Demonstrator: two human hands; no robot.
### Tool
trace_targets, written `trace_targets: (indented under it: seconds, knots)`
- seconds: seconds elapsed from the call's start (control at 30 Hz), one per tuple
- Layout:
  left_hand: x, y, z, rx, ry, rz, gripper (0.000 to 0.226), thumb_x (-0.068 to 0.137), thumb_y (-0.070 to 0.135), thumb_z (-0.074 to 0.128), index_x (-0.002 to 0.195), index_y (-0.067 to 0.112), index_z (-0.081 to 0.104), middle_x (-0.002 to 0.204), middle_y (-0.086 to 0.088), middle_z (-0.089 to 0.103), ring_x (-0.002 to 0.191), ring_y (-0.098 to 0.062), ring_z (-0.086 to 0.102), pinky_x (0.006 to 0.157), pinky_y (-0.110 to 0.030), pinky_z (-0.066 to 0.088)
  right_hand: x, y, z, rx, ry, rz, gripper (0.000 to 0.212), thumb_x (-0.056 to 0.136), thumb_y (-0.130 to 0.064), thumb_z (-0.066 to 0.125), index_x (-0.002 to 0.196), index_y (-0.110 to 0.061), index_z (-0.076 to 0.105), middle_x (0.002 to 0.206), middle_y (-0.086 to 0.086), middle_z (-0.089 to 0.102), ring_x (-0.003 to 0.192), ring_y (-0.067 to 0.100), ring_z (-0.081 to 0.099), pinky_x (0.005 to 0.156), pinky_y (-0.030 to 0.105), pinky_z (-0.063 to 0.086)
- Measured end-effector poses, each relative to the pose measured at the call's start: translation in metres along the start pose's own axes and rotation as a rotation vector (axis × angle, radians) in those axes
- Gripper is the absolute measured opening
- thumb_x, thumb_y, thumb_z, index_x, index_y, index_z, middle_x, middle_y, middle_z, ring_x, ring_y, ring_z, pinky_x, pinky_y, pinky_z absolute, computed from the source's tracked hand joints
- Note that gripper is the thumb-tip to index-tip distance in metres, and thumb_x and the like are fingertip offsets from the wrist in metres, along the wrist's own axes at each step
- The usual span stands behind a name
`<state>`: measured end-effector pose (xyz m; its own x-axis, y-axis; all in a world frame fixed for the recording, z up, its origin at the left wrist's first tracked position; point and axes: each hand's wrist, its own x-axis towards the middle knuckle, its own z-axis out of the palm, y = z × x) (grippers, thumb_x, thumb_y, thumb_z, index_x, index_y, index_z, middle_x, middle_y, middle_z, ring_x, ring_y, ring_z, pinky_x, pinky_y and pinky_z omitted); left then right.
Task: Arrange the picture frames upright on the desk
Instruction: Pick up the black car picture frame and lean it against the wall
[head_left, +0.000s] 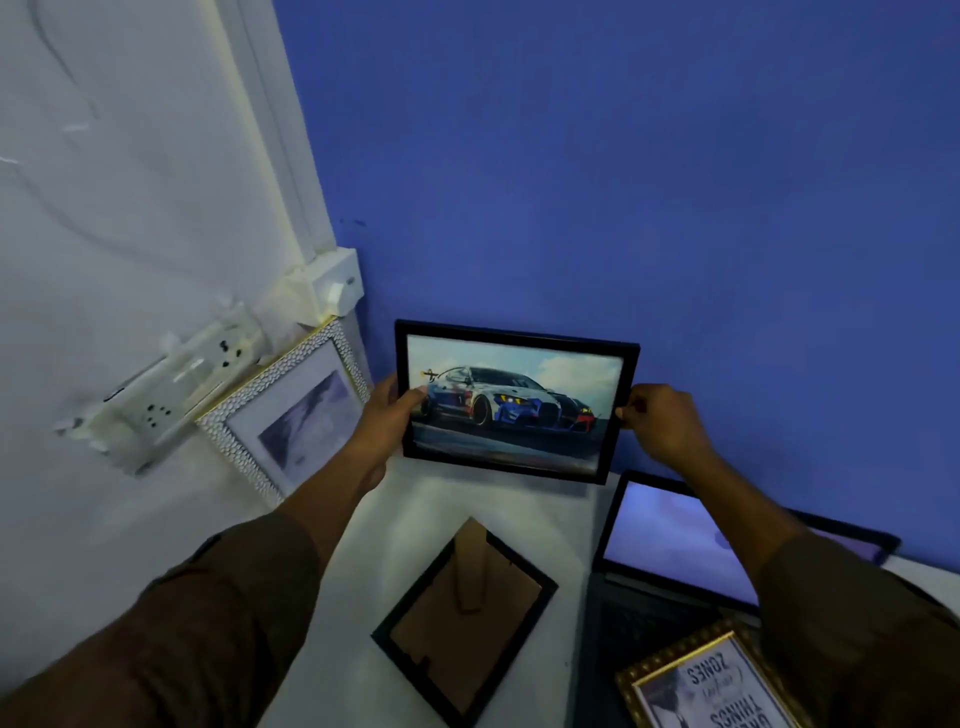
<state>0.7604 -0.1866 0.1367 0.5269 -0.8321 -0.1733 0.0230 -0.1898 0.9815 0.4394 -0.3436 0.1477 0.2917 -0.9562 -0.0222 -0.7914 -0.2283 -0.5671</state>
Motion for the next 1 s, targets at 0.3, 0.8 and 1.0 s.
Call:
trace_targets:
  seconds: [0.3, 0.8, 1.0]
  knots:
    - [0.120, -0.053, 0.014, 0.089, -0.234, -0.144, 0.056, 0.094, -0.010, 0.053, 0.147, 0.009, 0.044, 0.133, -0.007, 0.057, 0.116, -0.025, 0.060, 0.077, -0.020, 0.051, 0.061, 0.008, 0.057, -0.153, -0.074, 0.312, 0.018, 0.090, -0.015, 0.066, 0.097, 0.001, 0.071, 0.100, 0.023, 0.072, 0.096, 0.038, 0.067, 0.069, 0.030, 0.044]
    - [0.195, -0.102, 0.035, 0.174, -0.448, -0.310, 0.071, 0.097, 0.001, 0.054, 0.157, 0.025, 0.025, 0.150, 0.000, 0.047, 0.122, -0.017, 0.049, 0.076, -0.020, 0.045, 0.103, 0.036, 0.094, -0.217, -0.223, 0.537, 0.024, 0.091, -0.012, 0.059, 0.108, 0.001, 0.068, 0.110, 0.020, 0.069, 0.086, 0.032, 0.061, 0.070, 0.030, 0.044]
    - [0.199, -0.107, 0.035, 0.168, -0.467, -0.303, 0.073, 0.098, 0.004, 0.056, 0.158, 0.026, 0.022, 0.158, -0.003, 0.041, 0.129, -0.015, 0.045, 0.102, -0.033, 0.040, 0.105, 0.037, 0.102, -0.159, -0.193, 0.591, 0.027, 0.091, -0.012, 0.064, 0.112, 0.003, 0.067, 0.111, 0.022, 0.068, 0.100, 0.037, 0.065, 0.074, 0.031, 0.044]
